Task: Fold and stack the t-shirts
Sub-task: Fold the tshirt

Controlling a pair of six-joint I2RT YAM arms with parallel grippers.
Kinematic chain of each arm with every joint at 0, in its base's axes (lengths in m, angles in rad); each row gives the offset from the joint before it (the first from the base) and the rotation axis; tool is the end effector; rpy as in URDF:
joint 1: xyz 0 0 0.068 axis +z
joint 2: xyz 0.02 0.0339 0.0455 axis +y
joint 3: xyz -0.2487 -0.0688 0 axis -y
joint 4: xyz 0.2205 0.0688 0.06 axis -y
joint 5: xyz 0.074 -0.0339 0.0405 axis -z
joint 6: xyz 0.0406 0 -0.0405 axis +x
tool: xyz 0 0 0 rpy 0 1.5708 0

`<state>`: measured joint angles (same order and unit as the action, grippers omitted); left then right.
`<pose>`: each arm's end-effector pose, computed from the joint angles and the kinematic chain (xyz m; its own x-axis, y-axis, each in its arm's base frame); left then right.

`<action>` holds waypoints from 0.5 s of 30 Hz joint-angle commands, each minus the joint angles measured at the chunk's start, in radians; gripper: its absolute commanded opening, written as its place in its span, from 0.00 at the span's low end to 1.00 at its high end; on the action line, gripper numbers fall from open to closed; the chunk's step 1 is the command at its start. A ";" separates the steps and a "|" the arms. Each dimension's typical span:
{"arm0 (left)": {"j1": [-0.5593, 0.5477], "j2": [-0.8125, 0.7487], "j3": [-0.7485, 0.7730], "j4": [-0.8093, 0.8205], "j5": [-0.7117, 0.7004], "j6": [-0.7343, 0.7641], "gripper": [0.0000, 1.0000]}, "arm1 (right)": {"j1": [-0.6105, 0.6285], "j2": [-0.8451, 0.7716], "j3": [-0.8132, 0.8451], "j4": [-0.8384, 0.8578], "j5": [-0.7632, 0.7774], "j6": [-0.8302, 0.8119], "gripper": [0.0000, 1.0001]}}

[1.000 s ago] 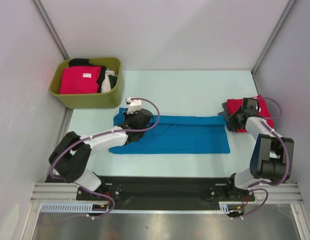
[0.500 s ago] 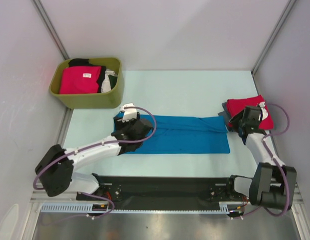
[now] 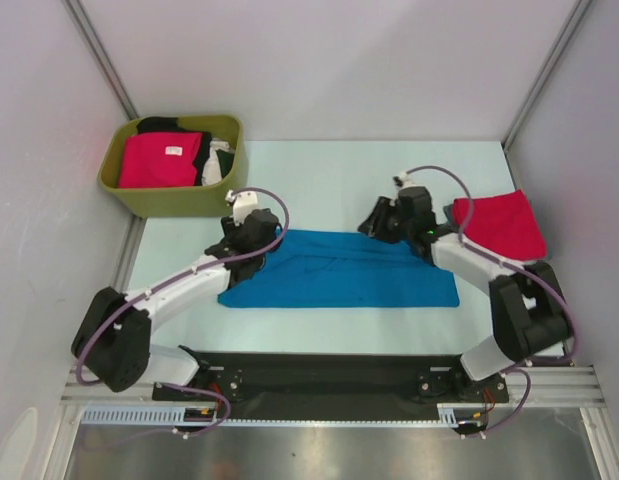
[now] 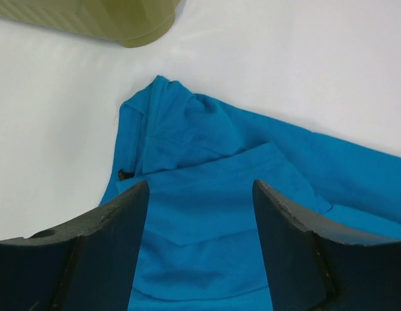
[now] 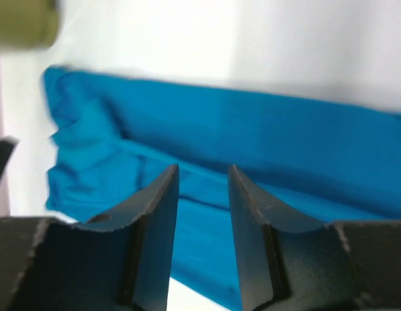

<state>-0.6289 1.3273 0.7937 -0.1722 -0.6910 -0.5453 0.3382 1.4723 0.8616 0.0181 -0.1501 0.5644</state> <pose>0.2259 -0.1323 0.2261 -0.4801 -0.1450 -0.8651 -0.2199 0.9747 -0.0413 0.2860 0.1070 0.2200 -0.6832 0.3203 -0.6562 -0.0942 0.8524 0.5143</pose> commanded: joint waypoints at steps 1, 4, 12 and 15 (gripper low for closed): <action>0.038 0.055 0.085 -0.001 0.081 0.008 0.70 | 0.105 0.132 0.106 0.120 -0.147 0.000 0.41; 0.058 0.121 0.121 0.002 0.074 0.010 0.70 | 0.159 0.260 0.197 0.167 -0.206 0.026 0.40; 0.155 0.328 0.245 -0.032 0.172 -0.016 0.64 | 0.225 0.517 0.387 0.264 -0.367 0.100 0.40; 0.208 0.384 0.272 -0.046 0.212 -0.035 0.61 | 0.237 0.591 0.418 0.301 -0.419 0.143 0.41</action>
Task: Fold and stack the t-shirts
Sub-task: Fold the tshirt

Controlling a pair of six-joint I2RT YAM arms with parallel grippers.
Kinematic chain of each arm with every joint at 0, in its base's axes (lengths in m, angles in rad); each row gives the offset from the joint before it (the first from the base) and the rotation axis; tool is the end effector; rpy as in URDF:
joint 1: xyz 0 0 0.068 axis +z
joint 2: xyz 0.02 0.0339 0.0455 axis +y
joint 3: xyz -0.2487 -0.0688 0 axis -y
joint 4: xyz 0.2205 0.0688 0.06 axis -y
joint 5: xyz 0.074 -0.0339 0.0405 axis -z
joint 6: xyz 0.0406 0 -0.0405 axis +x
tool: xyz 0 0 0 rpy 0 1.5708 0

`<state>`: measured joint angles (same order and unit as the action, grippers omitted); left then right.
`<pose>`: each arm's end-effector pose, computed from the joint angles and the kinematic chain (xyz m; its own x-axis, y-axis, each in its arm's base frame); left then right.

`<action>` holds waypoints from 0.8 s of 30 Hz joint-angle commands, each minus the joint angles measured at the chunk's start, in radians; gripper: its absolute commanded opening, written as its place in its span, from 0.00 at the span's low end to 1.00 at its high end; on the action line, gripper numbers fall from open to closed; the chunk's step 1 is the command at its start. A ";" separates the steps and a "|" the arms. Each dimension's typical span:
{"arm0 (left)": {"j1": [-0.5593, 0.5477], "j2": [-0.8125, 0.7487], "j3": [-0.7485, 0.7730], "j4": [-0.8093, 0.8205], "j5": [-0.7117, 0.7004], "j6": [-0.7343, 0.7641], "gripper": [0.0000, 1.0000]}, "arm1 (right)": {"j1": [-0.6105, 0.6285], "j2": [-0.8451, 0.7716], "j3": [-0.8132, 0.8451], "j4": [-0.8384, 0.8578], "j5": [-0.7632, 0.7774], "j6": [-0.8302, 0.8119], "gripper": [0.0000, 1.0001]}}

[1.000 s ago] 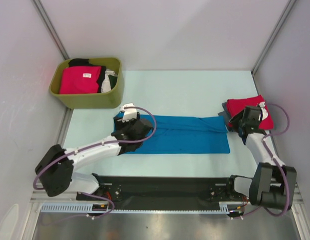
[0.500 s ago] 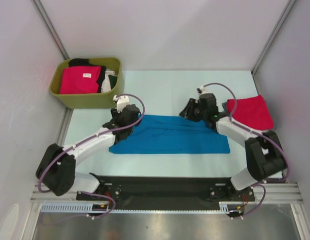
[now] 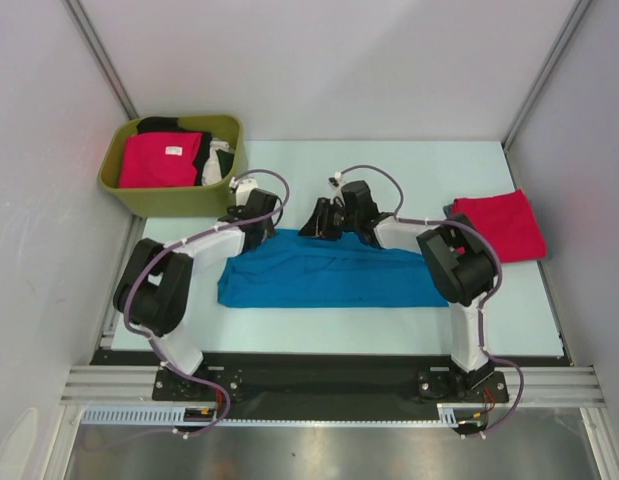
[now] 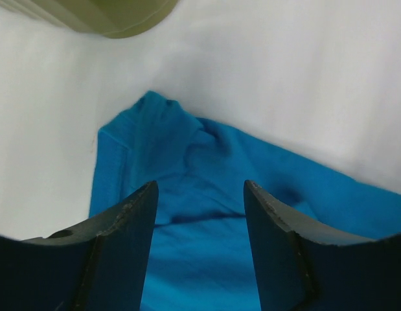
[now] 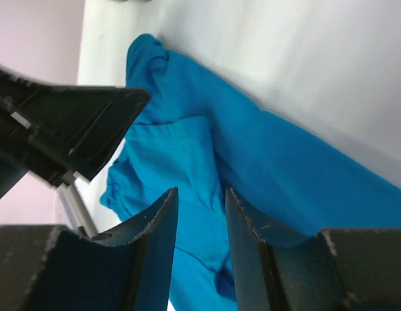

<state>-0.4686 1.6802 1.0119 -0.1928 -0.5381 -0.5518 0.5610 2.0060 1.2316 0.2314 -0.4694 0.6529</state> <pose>0.3023 -0.1297 0.1886 -0.6235 -0.1889 -0.7587 -0.2783 0.9604 -0.0105 0.3448 0.2384 0.1708 -0.8350 0.1152 -0.5381 -0.3716 0.6032 0.7058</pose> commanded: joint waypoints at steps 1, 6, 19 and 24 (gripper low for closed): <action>0.057 0.044 0.062 -0.040 0.053 -0.020 0.61 | 0.017 0.072 0.063 0.100 -0.113 0.063 0.41; 0.064 0.105 0.122 -0.137 0.009 -0.022 0.60 | 0.039 0.132 0.094 0.101 -0.166 0.074 0.41; 0.088 0.153 0.132 -0.249 -0.079 -0.066 0.57 | 0.109 0.008 -0.044 -0.016 -0.236 -0.050 0.37; 0.100 0.135 0.122 -0.260 -0.095 -0.063 0.57 | 0.108 -0.111 -0.156 -0.082 -0.161 -0.128 0.36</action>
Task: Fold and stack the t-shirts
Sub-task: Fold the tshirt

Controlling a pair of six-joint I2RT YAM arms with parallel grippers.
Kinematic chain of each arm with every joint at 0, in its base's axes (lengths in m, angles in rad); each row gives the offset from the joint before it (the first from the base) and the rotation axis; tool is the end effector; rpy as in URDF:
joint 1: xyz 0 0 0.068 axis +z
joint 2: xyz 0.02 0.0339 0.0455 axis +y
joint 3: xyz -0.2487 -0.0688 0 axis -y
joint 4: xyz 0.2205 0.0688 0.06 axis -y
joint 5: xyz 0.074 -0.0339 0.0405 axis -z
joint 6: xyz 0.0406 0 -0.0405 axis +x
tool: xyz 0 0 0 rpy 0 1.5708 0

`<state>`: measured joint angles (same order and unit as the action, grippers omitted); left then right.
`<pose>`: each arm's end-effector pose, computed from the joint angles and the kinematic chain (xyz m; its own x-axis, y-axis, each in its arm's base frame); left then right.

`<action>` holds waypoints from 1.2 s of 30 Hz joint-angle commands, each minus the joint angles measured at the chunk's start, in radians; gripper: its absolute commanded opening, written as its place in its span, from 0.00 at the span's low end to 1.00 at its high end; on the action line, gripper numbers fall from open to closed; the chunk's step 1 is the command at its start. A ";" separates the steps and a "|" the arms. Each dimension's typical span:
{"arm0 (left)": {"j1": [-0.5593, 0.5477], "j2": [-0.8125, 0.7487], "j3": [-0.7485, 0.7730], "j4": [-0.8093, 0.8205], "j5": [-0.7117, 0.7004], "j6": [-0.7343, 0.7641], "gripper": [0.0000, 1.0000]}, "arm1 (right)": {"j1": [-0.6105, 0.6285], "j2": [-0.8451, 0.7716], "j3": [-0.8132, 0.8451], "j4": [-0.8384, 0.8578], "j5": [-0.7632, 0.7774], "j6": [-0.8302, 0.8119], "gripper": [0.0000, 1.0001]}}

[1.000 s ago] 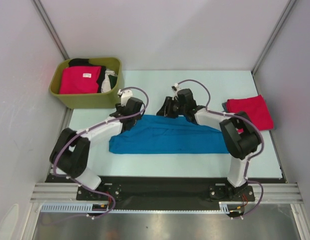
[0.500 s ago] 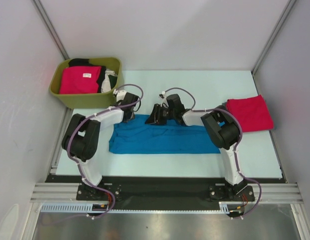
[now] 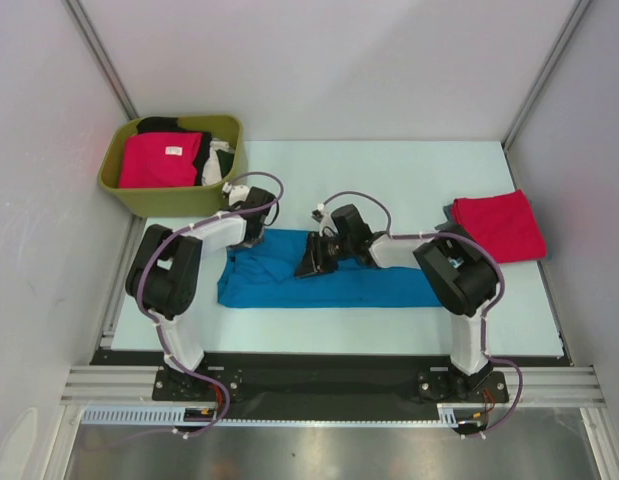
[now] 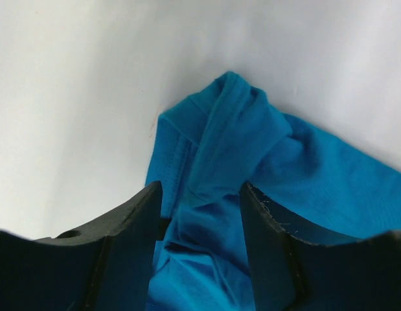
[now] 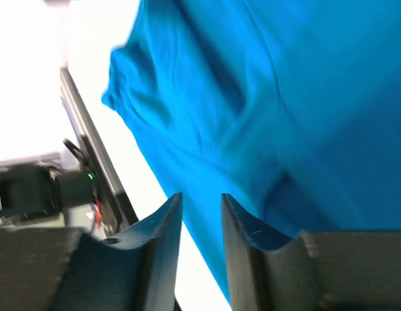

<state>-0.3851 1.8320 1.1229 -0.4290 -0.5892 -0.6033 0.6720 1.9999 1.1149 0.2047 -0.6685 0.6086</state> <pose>0.3197 -0.1052 0.1579 -0.7475 -0.2060 -0.6315 -0.3980 0.9000 0.1775 0.2910 0.2636 0.1404 -0.8988 -0.1417 -0.4149 -0.4288 0.4816 0.7643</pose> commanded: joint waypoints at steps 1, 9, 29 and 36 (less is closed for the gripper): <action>0.018 -0.023 0.008 -0.019 -0.040 -0.013 0.57 | -0.002 -0.115 -0.046 -0.083 0.053 -0.098 0.39; 0.018 -0.123 -0.060 0.021 -0.008 -0.010 0.56 | 0.050 -0.116 0.019 -0.176 0.190 -0.010 0.47; 0.015 -0.735 -0.488 0.208 0.111 -0.167 0.64 | 0.201 -0.041 -0.121 0.302 0.477 0.579 0.44; 0.015 -0.898 -0.616 0.254 0.095 -0.213 0.65 | 0.210 -0.046 -0.092 0.193 0.576 0.528 0.43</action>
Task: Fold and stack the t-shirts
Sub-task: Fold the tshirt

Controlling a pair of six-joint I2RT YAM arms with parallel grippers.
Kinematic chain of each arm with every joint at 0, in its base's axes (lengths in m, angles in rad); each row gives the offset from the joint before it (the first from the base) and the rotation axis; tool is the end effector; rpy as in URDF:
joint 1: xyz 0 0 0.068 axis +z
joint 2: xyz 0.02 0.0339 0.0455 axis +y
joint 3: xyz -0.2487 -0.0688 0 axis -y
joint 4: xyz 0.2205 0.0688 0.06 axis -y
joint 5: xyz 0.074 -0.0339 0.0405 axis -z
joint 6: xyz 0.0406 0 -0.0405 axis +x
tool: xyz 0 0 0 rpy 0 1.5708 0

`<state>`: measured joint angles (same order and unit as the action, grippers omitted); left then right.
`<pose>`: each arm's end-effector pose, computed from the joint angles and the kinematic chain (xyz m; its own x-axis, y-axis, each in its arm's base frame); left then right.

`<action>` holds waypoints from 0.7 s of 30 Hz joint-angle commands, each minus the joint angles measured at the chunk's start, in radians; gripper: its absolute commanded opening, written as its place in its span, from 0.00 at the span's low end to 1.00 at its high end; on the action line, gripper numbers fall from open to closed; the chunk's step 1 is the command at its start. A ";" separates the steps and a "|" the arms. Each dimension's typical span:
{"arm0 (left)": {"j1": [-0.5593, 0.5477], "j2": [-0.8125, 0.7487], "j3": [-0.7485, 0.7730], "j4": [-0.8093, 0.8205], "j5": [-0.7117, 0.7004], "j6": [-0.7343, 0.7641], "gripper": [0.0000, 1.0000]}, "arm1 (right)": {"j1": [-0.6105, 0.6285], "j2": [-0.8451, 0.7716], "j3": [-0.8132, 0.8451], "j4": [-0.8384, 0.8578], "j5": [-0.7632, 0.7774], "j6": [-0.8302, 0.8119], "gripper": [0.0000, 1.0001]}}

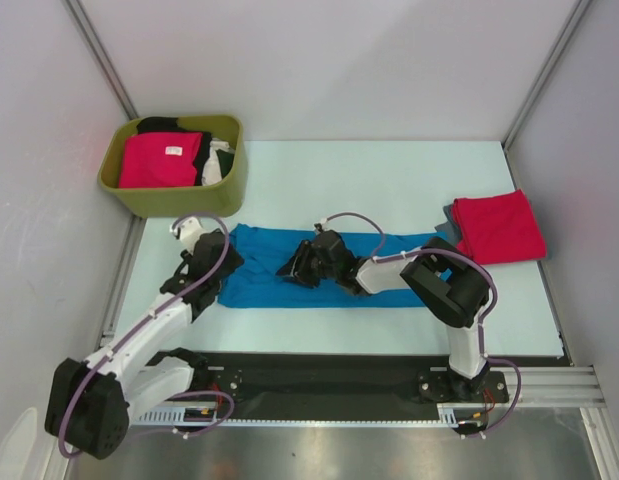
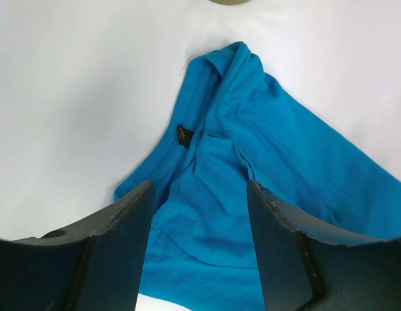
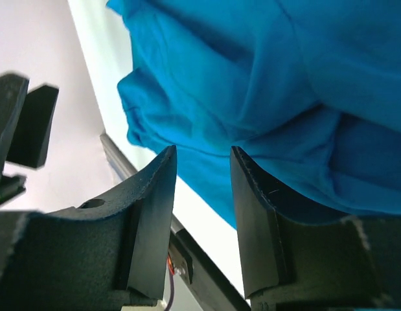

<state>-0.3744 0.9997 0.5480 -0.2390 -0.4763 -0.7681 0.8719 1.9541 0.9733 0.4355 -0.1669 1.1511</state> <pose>0.1883 -0.0540 0.2103 -0.4237 -0.4969 -0.7573 -0.4148 0.8497 -0.3254 0.2413 0.2976 0.1352 -0.9088 0.3183 -0.2697 -0.0401 0.5768 0.8159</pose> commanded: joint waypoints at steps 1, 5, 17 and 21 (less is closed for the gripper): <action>0.005 -0.082 -0.054 0.076 -0.016 -0.049 0.65 | 0.013 0.008 0.054 -0.043 0.085 -0.019 0.43; 0.005 -0.142 -0.089 0.095 -0.030 -0.053 0.65 | 0.015 0.034 0.068 -0.037 0.079 0.007 0.43; 0.005 -0.208 -0.126 0.092 -0.065 -0.051 0.65 | 0.073 0.032 0.103 -0.150 0.200 -0.017 0.43; 0.005 -0.213 -0.128 0.090 -0.064 -0.051 0.65 | 0.078 0.046 0.125 -0.169 0.204 -0.018 0.39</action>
<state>-0.3744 0.8028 0.4252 -0.1738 -0.5209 -0.8043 0.9394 1.9884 1.0618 0.3061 -0.0105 1.1431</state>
